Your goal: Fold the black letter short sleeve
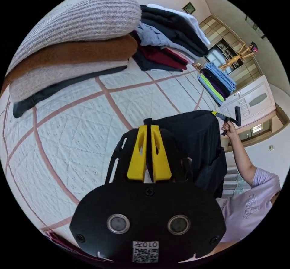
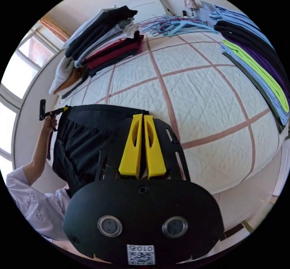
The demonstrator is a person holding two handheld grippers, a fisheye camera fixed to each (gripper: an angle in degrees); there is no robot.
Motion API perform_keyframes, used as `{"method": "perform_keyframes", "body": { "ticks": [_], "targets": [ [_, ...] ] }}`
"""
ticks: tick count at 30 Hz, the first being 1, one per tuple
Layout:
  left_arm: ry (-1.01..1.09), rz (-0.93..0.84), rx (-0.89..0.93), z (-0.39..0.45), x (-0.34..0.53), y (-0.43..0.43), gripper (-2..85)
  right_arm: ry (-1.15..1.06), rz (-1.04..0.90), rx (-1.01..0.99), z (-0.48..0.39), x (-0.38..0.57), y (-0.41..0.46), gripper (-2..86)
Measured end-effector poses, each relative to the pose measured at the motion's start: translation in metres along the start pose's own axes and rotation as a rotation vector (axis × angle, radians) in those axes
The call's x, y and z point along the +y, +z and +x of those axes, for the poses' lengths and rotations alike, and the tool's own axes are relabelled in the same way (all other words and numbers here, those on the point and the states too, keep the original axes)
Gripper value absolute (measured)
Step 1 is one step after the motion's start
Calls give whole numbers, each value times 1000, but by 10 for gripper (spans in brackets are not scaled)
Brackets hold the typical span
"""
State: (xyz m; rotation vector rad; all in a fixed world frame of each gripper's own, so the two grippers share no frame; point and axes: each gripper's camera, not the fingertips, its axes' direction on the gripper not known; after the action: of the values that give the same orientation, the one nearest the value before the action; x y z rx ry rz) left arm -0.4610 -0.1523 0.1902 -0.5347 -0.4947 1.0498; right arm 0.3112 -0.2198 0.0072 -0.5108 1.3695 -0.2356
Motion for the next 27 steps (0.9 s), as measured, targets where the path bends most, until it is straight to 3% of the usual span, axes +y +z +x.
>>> {"method": "perform_keyframes", "body": {
  "ticks": [5, 7, 11, 13, 15, 19, 22, 27],
  "targets": [
    [230, 209, 115, 56, 5, -65, 4, -102, 111, -18, -25, 36, -51, 17],
    [426, 287, 168, 97, 20, -106, 2, -164, 180, -39, -37, 59, -80, 18],
    [782, 357, 325, 163, 69, -167, 1, -462, 351, -120, -81, 153, -143, 23],
    [947, 302, 352, 199, 114, -191, 0, -598, 383, -147, -96, 207, -156, 25],
    [996, 188, 309, 218, 141, -189, 0, -648, 335, -155, -102, 253, -150, 25],
    [969, -46, 282, 237, 181, -160, 1, -560, 42, -111, -98, 318, -95, 26],
    [935, -147, 250, 247, 189, -145, 1, -504, -40, -61, -97, 338, -70, 26],
    [914, -104, 231, 272, 178, -165, 2, -486, -59, -40, -100, 338, -65, 28]
  ]
}}
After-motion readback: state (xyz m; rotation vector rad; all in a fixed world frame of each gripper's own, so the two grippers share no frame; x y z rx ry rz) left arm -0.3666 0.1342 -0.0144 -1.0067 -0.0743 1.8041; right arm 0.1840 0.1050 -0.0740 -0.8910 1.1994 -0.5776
